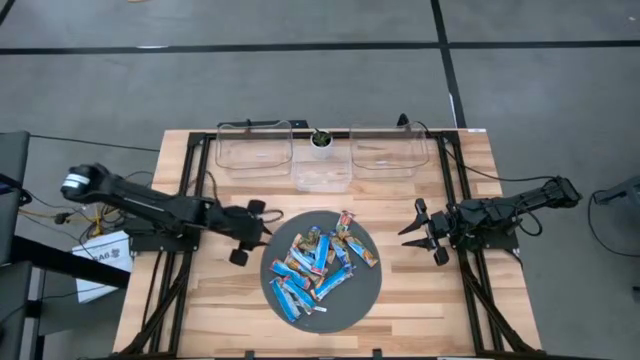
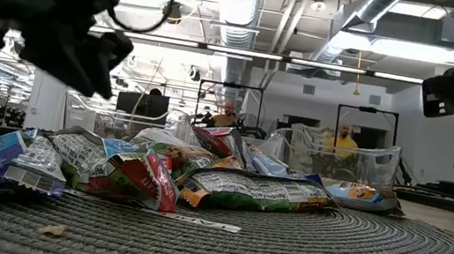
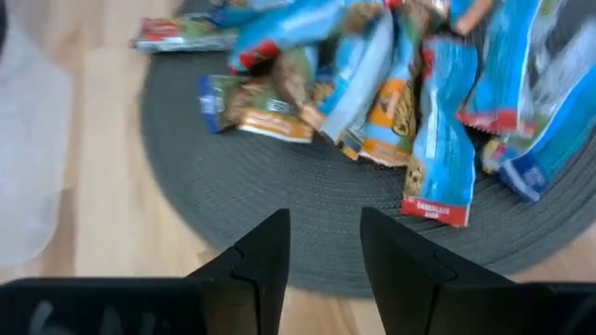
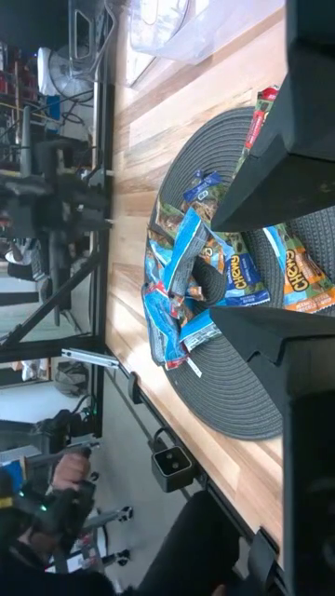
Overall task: Pick and place Granola Bars by type
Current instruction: Put the red granola bar into the left transparent bin
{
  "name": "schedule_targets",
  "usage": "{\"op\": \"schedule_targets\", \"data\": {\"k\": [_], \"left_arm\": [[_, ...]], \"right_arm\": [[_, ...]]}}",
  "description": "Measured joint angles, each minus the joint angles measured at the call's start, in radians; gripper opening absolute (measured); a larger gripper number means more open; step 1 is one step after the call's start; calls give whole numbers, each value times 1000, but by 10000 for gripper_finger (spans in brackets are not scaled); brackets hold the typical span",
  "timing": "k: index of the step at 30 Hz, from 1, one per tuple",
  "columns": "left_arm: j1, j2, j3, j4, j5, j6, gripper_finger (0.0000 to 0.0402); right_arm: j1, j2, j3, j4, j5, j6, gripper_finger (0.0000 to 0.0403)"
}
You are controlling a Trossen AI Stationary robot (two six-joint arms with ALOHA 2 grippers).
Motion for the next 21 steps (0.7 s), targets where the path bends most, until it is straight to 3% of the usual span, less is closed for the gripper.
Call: {"op": "schedule_targets", "data": {"k": [5,9,21], "left_arm": [[-80,170,7,106,-12,117,128],[-142,280,100,100,-28,50,128],[-213,461,496,-366,-142,-121,128]], "right_arm": [[0,0,0,0,0,0,134],[0,0,0,0,0,0,133],[0,0,0,0,0,0,133]]}}
